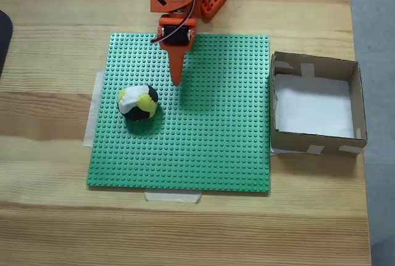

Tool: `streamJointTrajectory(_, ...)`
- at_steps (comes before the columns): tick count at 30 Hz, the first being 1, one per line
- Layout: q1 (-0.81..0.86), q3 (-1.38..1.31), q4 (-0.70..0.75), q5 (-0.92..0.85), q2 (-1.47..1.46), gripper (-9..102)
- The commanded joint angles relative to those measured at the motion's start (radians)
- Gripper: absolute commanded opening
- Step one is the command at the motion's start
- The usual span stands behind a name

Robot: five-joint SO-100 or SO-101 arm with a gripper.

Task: Pick the ball and put it in the box.

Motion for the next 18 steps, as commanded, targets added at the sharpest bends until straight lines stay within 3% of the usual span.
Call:
streamJointTrajectory(1, 0.009, -0.04, 0.043, -0.014, 0.009, 4)
streamJointTrajectory(18, 0.003, -0.353, 0.276, -0.011, -0.04, 13)
